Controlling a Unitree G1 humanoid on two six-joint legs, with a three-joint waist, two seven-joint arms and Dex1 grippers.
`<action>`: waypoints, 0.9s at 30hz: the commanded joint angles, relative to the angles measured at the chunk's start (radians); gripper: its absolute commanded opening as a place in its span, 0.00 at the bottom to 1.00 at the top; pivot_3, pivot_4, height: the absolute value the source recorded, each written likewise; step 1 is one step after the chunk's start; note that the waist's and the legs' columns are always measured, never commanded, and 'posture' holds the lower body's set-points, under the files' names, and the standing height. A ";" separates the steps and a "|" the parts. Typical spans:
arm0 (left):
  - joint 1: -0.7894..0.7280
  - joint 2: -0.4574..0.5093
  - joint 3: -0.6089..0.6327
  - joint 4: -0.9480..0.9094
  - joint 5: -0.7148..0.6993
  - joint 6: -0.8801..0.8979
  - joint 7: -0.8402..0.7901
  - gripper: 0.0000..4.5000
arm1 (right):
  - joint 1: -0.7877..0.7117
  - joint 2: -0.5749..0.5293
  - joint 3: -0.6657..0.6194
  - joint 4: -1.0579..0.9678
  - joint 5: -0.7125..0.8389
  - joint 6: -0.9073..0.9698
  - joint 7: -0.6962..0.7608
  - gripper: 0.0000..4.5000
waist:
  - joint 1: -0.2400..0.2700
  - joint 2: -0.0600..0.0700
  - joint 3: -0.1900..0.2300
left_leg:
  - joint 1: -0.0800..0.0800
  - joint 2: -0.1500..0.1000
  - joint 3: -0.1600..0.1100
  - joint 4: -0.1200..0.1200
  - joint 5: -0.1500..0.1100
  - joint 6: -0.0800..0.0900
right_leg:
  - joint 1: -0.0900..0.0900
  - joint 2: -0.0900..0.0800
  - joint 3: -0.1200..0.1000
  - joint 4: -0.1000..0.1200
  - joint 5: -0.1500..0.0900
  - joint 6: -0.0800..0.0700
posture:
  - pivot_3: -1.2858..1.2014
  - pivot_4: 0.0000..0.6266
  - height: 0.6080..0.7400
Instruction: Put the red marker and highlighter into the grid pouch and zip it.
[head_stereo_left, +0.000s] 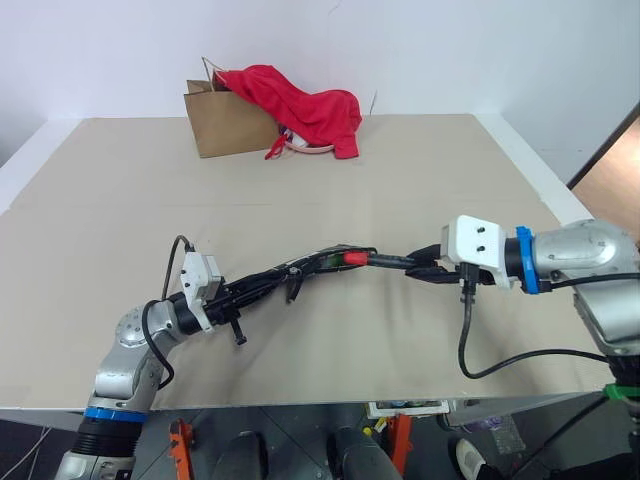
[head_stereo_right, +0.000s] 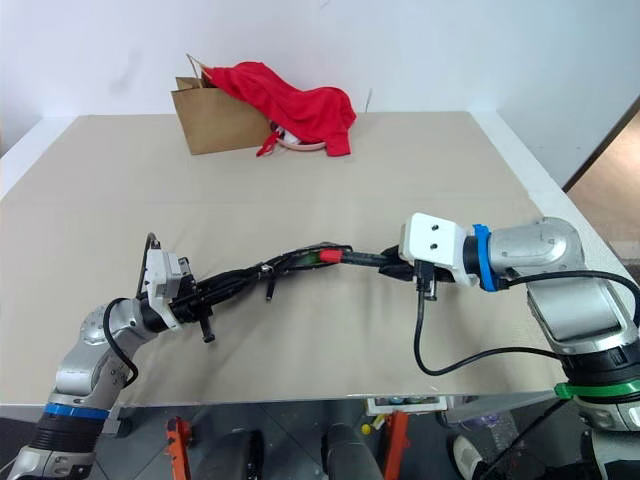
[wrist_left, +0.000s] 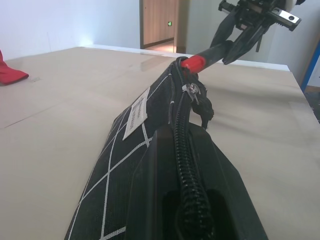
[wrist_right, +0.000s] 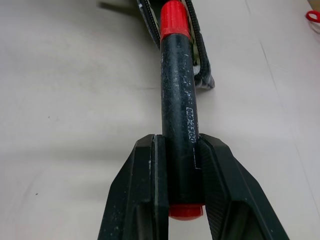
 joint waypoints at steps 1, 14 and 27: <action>-0.015 0.010 0.016 -0.021 -0.013 -0.006 -0.008 0.00 | -0.085 0.041 0.057 0.019 -0.051 -0.030 0.007 0.13 | -0.002 0.000 0.000 | 0.000 0.000 0.000 0.000 0.000 0.000 | 0.000 0.000 0.000 0.000 0.000 0.000 | 0.52 0.24 1.00; -0.020 0.005 0.012 -0.013 -0.008 -0.012 -0.006 0.00 | -0.270 0.215 0.255 0.096 -0.209 -0.019 0.034 0.13 | 0.001 0.000 0.000 | -0.001 0.000 -0.001 0.000 0.000 0.000 | 0.000 0.000 -0.001 0.001 0.000 -0.001 | 0.52 0.24 1.00; -0.021 0.004 0.008 -0.013 -0.009 -0.009 -0.010 0.00 | -0.279 0.300 0.187 0.128 -0.169 0.071 -0.015 0.99 | 0.001 0.000 0.000 | -0.001 0.000 -0.001 0.000 0.000 0.000 | 0.000 0.000 -0.002 0.001 0.002 -0.004 | 0.52 0.24 1.00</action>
